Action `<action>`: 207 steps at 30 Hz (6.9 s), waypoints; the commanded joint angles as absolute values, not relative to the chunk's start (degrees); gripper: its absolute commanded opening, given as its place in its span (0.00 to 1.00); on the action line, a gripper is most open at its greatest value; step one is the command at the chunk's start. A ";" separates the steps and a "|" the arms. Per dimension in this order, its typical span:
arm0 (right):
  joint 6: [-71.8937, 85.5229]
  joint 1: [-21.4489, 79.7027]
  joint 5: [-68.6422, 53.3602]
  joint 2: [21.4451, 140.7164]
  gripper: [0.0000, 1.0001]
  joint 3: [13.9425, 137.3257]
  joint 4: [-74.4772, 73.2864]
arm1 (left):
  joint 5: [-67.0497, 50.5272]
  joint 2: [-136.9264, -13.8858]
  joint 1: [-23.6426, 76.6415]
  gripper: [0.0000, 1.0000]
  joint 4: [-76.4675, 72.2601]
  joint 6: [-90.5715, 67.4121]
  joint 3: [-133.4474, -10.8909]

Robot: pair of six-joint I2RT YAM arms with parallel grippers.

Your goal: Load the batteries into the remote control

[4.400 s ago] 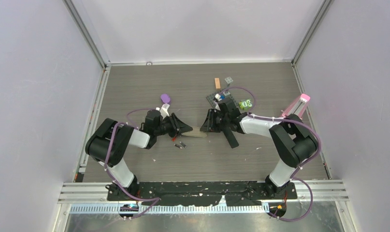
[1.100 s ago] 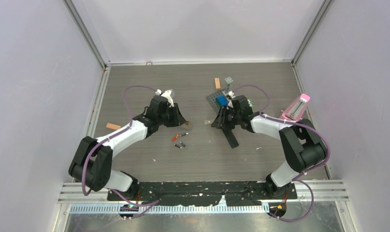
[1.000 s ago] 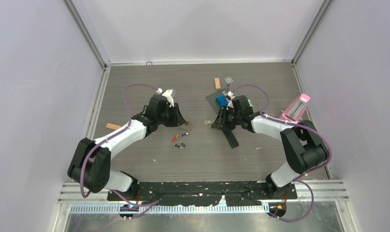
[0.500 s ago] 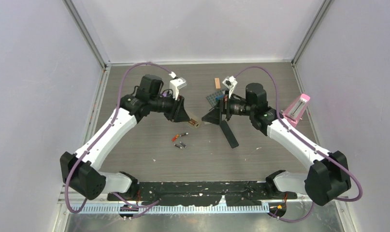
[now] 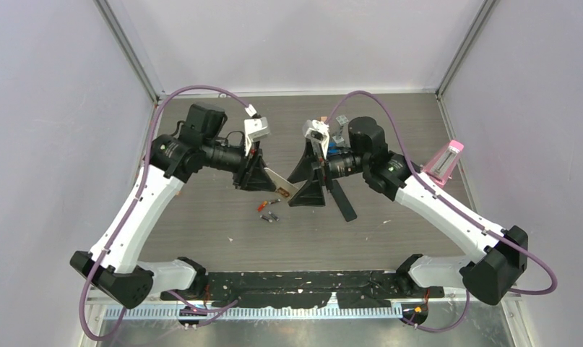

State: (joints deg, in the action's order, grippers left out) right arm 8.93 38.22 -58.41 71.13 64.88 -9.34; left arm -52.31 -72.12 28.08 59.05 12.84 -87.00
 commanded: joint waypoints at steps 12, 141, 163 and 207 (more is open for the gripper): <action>3.24 44.98 -52.65 74.87 0.78 70.18 -16.07 | -60.65 -67.96 28.12 0.00 59.37 14.61 -88.71; 8.83 57.72 3.61 107.33 0.34 78.20 -19.41 | 13.84 -37.81 25.49 0.00 22.19 -24.99 -61.63; 7.52 59.57 3.66 113.21 0.29 80.78 -21.75 | 12.93 -39.28 25.49 0.00 21.00 -24.52 -61.28; -5.15 60.80 -5.32 108.81 0.58 75.62 -21.86 | 14.15 -38.93 25.40 0.00 21.09 -23.63 -60.89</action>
State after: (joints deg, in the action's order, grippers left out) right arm -0.99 60.34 -4.32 111.02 75.68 -22.20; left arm 13.06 -39.35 25.74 23.88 -24.58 -60.60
